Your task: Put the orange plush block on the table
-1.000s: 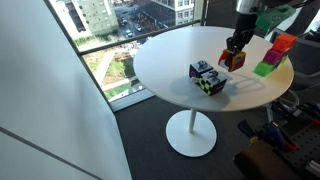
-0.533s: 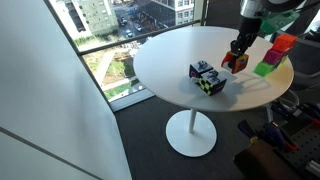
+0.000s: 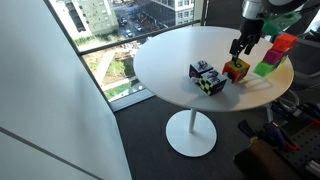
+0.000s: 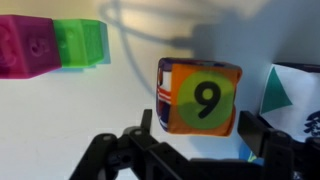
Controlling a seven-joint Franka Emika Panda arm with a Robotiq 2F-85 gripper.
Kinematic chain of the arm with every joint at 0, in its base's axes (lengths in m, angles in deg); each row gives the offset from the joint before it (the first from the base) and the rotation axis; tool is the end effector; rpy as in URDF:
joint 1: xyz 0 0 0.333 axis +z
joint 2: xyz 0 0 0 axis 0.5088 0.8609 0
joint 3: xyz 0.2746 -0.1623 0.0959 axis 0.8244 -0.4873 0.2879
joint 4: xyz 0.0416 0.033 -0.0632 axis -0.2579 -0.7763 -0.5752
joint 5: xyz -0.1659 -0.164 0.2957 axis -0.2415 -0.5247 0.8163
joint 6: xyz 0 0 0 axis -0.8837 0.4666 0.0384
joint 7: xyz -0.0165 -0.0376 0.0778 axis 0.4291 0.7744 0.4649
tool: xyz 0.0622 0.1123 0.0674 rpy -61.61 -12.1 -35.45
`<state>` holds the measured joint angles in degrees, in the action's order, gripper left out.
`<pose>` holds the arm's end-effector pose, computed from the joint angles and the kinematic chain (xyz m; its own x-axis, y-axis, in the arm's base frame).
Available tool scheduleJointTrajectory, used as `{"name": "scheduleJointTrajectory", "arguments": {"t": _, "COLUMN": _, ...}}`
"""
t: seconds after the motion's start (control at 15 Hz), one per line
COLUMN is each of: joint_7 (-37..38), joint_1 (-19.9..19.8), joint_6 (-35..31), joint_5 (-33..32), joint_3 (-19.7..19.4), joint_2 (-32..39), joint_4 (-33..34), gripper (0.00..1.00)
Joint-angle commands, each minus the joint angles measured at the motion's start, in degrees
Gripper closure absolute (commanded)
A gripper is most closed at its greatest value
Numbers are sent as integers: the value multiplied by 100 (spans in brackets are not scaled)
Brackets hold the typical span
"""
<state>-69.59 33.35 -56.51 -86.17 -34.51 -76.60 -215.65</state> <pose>0.4511 0.0381 0.3003 0.9964 0.0844 -0.0023 0.0844 -0.9945 0.0615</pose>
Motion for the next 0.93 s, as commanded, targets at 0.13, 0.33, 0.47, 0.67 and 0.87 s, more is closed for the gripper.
{"name": "scheduleJointTrajectory", "arguments": {"t": 0.13, "joint_7": -21, "joint_1": -11, "joint_6": 106, "joint_5": 41, "joint_3": 17, "joint_2": -156, "joint_4": -6, "gripper": 0}}
{"name": "scheduleJointTrajectory", "arguments": {"t": 0.33, "joint_7": 24, "joint_1": 11, "joint_6": 249, "joint_5": 160, "joint_3": 31, "joint_2": -239, "joint_4": 50, "gripper": 0}}
{"name": "scheduleJointTrajectory", "arguments": {"t": 0.47, "joint_7": 30, "joint_1": 26, "joint_6": 373, "joint_5": 290, "joint_3": 39, "joint_2": -329, "joint_4": 88, "gripper": 0}}
{"name": "scheduleJointTrajectory", "arguments": {"t": 0.67, "joint_7": 49, "joint_1": 49, "joint_6": 651, "joint_5": 490, "joint_3": 55, "joint_2": -508, "joint_4": 148, "gripper": 0}}
{"name": "scheduleJointTrajectory", "arguments": {"t": 0.87, "joint_7": 28, "joint_1": 56, "joint_6": 1053, "joint_5": 605, "joint_3": 69, "joint_2": -703, "joint_4": 252, "gripper": 0}}
